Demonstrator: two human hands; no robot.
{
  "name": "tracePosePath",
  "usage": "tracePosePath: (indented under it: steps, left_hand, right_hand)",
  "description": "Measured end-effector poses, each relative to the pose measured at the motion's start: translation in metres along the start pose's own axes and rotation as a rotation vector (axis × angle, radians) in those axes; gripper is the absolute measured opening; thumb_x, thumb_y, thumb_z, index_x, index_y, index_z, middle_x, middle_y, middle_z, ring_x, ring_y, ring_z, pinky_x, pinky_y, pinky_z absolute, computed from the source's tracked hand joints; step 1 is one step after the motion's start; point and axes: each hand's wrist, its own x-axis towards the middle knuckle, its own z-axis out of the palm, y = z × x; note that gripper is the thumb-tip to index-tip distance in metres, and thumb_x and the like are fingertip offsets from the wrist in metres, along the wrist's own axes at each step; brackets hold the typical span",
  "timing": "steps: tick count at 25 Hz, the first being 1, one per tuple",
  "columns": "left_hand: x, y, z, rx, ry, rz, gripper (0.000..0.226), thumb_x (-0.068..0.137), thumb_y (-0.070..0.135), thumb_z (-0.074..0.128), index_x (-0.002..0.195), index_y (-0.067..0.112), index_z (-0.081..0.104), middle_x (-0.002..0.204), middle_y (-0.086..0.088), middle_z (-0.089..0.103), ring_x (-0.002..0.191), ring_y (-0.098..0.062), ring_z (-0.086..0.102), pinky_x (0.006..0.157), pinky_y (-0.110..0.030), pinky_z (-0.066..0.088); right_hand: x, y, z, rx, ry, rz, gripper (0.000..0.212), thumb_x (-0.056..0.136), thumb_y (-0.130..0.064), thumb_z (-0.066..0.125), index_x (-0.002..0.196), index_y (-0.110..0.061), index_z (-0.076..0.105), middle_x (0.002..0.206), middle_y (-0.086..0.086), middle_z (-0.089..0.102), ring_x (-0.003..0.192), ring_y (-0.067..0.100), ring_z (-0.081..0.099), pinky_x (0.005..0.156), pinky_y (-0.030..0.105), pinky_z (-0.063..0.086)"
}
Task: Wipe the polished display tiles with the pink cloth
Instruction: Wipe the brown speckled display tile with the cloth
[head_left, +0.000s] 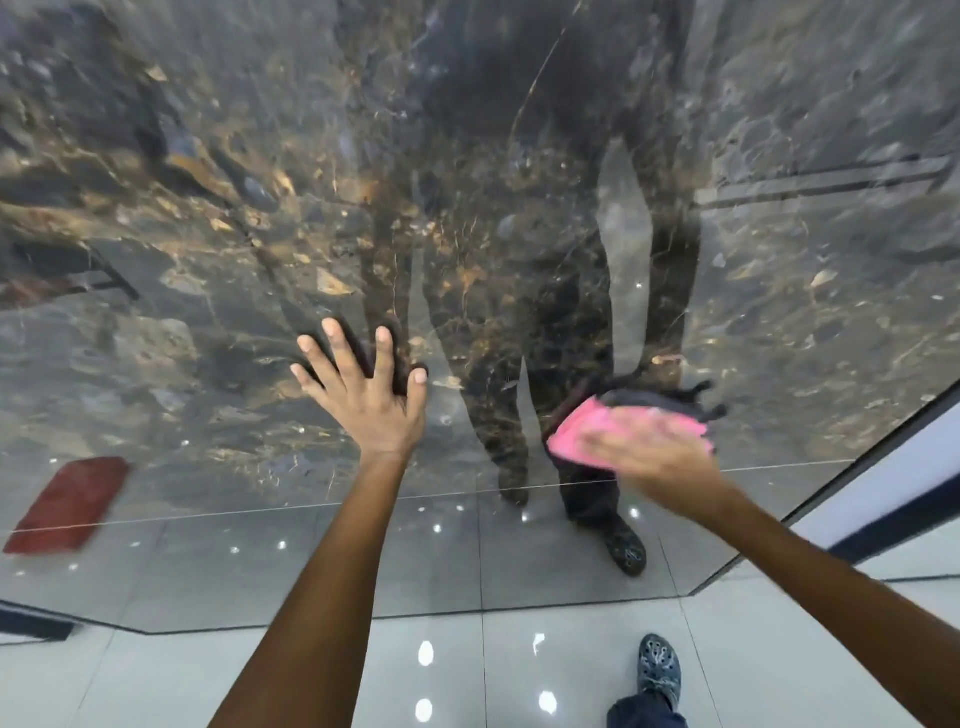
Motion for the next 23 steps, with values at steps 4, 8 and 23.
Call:
tracePosePath:
  steps: [4, 8, 23]
  left_hand:
    - [0.004, 0.002, 0.000, -0.009, 0.009, -0.019, 0.059, 0.100, 0.055, 0.023, 0.155, 0.038, 0.007, 0.164, 0.004, -0.005, 0.150, -0.024, -0.004, 0.118, -0.052, 0.003]
    - [0.004, 0.003, -0.002, -0.015, 0.005, -0.039, 0.058, 0.100, 0.056, 0.022, 0.154, 0.040, 0.007, 0.163, 0.007, -0.007, 0.150, -0.021, -0.005, 0.118, -0.051, 0.002]
    - [0.067, 0.091, -0.030, -0.277, -0.083, -0.202, 0.049, 0.101, 0.037, 0.036, 0.146, 0.028, 0.020, 0.153, -0.023, 0.014, 0.150, -0.029, -0.005, 0.115, -0.055, -0.009]
  right_hand:
    - [0.028, -0.009, -0.009, 0.180, 0.084, 0.568, 0.060, 0.097, -0.019, 0.038, 0.153, -0.028, 0.018, 0.162, -0.006, 0.005, 0.143, 0.034, 0.025, 0.104, 0.056, 0.032]
    - [0.007, -0.103, 0.043, 0.119, -0.179, -0.272, 0.098, 0.072, -0.003, 0.067, 0.152, -0.016, 0.013, 0.160, -0.001, 0.016, 0.144, 0.024, 0.018, 0.120, 0.043, 0.007]
    - [0.044, 0.102, -0.060, -0.024, -0.081, -0.123, 0.084, 0.083, -0.034, 0.053, 0.154, -0.029, 0.008, 0.162, -0.001, 0.003, 0.143, 0.027, 0.017, 0.110, 0.046, 0.012]
